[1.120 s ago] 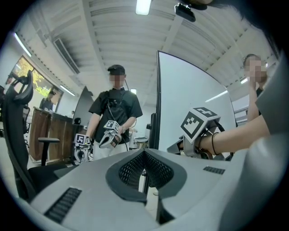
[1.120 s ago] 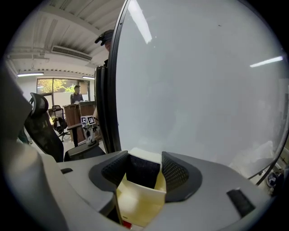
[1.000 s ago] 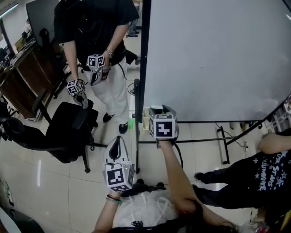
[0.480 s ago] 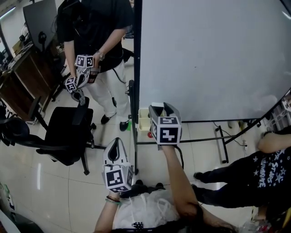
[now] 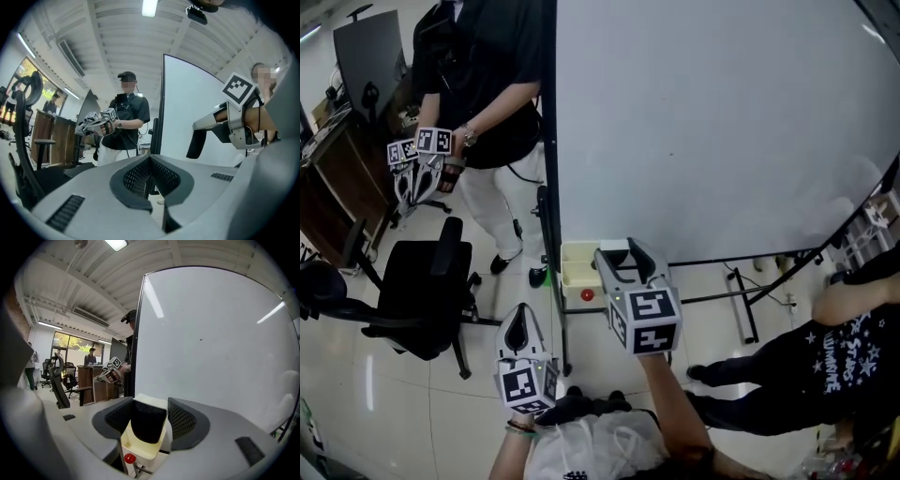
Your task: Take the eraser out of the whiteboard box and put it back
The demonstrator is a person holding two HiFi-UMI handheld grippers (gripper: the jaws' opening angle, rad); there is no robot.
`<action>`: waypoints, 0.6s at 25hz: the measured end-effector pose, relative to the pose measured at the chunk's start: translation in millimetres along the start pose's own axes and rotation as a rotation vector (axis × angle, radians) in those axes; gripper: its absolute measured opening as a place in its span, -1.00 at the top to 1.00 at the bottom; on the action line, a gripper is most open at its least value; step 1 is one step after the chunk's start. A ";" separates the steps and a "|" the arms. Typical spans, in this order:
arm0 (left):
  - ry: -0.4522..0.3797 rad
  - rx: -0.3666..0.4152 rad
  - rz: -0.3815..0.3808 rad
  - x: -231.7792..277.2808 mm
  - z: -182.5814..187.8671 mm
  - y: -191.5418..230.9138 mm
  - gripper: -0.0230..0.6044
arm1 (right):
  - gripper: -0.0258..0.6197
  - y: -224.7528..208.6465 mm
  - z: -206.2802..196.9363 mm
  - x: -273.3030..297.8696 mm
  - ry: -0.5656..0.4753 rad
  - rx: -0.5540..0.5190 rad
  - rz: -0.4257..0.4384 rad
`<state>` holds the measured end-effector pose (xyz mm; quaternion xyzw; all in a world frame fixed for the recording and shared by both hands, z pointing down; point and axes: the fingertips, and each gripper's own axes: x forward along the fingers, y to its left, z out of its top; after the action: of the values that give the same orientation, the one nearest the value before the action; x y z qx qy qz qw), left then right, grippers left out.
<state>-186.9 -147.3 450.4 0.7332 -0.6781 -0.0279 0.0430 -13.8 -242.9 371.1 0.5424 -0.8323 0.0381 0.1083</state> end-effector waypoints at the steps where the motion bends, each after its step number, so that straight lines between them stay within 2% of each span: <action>1: -0.003 -0.001 0.002 0.4 0.1 -1.1 0.92 | 0.10 0.9 0.8 -3.7 -0.005 -0.004 0.005; 5: -0.026 -0.033 0.023 -2.6 -1.4 0.4 0.92 | 0.10 7.7 0.3 -16.1 -0.010 -0.035 0.023; 11: -0.021 -0.020 0.023 -4.6 3.0 -4.8 0.92 | 0.10 13.4 -15.0 -22.2 0.018 -0.044 0.041; 15: -0.032 -0.053 0.046 -6.5 1.9 -3.7 0.92 | 0.10 11.9 -18.6 -22.8 0.022 -0.047 0.050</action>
<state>-184.0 -140.6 448.1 0.7156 -0.6943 -0.0568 0.0521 -13.2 -214.2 384.7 0.5183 -0.8450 0.0273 0.1290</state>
